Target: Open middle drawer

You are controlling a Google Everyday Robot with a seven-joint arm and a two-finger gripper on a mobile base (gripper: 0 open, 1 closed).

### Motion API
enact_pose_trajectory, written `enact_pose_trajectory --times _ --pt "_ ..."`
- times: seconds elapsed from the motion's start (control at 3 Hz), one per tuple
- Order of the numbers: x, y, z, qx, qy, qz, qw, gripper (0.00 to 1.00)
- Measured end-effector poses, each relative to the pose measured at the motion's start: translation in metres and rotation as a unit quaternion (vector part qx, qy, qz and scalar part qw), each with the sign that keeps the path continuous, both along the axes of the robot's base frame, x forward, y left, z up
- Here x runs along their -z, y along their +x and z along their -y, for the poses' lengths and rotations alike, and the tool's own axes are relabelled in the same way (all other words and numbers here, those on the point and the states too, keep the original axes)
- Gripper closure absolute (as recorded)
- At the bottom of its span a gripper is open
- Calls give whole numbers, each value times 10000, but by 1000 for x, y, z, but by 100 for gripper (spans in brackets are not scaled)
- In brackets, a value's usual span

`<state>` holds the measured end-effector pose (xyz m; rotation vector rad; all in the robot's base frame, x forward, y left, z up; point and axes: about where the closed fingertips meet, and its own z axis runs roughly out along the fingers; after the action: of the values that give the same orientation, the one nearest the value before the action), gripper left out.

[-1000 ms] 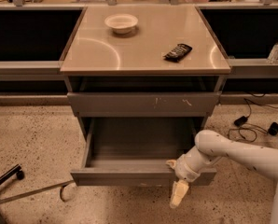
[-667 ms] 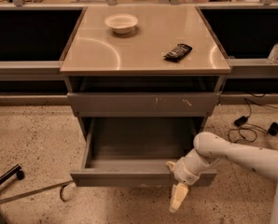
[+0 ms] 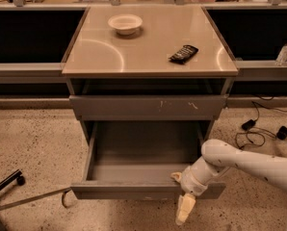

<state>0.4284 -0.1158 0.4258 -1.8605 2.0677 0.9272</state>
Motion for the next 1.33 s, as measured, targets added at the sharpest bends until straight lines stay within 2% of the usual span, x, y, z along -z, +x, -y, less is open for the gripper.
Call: enact_pose_trajectory --times 0.33,0.67,1.33 --pt "0 0 0 -1 0 -1 10000 0" --pt "-2 -16 -4 -64 34 -103 9999 0" --pt "-11 -76 -16 -243 289 -603 9975 0"
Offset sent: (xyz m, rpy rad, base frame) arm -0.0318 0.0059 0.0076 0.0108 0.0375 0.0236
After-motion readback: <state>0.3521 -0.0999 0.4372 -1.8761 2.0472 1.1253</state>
